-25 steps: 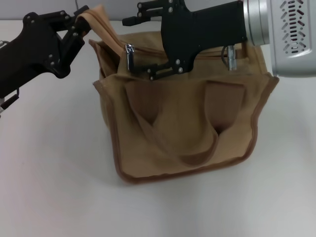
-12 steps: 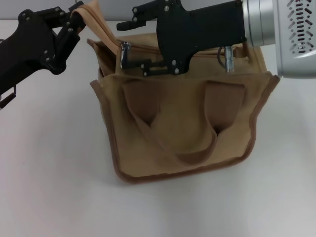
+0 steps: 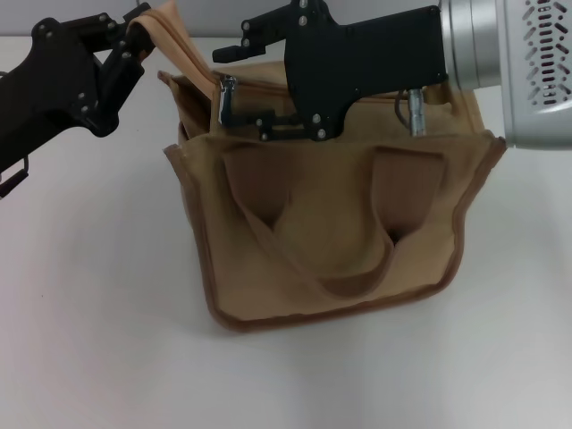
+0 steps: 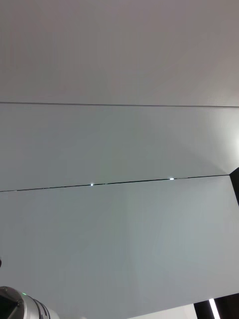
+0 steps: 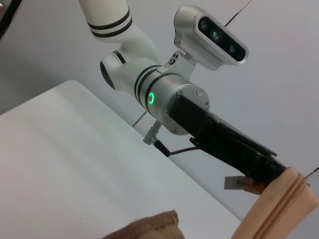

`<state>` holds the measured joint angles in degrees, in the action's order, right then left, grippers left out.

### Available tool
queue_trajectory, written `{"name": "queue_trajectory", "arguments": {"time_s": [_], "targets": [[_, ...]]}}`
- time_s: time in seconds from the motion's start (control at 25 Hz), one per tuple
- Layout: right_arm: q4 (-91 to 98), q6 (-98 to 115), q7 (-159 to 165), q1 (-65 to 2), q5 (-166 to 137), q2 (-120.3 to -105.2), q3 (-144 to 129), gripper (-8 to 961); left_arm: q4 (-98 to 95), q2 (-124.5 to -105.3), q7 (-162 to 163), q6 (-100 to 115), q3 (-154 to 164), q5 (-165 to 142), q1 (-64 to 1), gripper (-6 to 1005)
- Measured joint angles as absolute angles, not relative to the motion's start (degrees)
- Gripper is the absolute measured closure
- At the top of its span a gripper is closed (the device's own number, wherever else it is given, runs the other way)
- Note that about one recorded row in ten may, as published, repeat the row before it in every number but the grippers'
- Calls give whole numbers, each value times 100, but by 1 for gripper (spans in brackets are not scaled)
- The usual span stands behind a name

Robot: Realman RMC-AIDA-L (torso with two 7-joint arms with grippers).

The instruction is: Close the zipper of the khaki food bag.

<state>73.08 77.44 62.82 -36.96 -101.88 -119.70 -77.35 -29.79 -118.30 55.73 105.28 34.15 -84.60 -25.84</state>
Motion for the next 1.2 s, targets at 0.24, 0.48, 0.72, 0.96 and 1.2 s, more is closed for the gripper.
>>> {"name": "queue_trajectory", "arguments": {"time_s": [0.24,0.48,0.72,0.96,1.2], "targets": [[7436,7717,6051,-3547,-10188,-11973,-7735,442,-2975,-11830,5573,10526,3397,-8460,-2590,966],[7406,7806,6188,-3463,-9858,-11947,-7664,445,-2982,-11830,5616,10503,3375,-8461,-2605,966],[7214,8374,7416,-3447,-9424,-11922,-7014,445,-3001,-11829,5637,10480,3366,-8464,-2624,966],[6637,9281,9396,-3879,-9407,-11802,-6069,446,-2975,-11838,5617,10374,3367,-8464,-2669,966],[5237,9928,11600,-4616,-9419,-11311,-5821,446,-2971,-11839,5603,10362,3374,-8464,-2680,966]]}}
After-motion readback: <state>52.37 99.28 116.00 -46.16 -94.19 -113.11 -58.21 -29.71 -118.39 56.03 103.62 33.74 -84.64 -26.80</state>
